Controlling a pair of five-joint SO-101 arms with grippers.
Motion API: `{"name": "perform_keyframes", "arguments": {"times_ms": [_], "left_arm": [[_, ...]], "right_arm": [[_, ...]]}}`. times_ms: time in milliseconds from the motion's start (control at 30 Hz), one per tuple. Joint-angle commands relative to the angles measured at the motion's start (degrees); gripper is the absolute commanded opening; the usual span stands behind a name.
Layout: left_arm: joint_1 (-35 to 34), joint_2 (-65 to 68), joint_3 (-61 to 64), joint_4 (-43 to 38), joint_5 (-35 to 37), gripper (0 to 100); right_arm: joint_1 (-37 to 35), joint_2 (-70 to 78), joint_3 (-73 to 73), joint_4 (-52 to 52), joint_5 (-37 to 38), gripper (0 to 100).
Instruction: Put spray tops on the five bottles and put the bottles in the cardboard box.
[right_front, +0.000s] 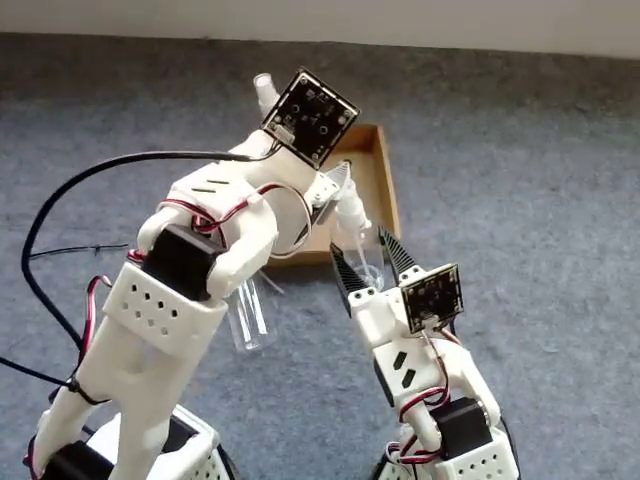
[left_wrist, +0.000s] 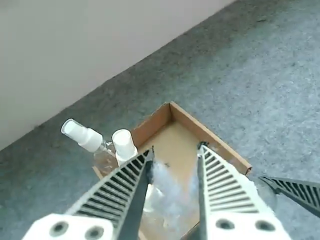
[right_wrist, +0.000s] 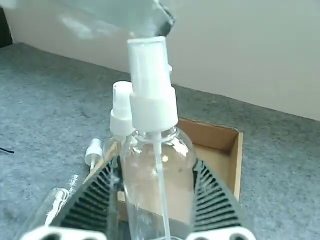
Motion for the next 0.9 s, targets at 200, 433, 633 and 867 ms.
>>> {"name": "perform_keyframes", "arguments": {"times_ms": [200,433,633,867], "left_arm": [[-8.13,-12.35,-13.23,15.74,-0.62,15],[-8.22,-23.34,3.38,23.47,-0.7,15],[-8.22,-41.19,30.11,5.89,-0.62,20],[-8.13,-55.78,51.3,-7.38,-0.53,26]], "right_arm": [[6.2,1.36,-7.16,-1.45,-0.44,0.5],[5.85,22.55,-29.05,-1.45,-10.9,0.5],[3.21,43.12,-46.99,-0.84,-19.52,0.5],[-9.27,52.0,-53.85,8.48,-19.16,0.5]]}}
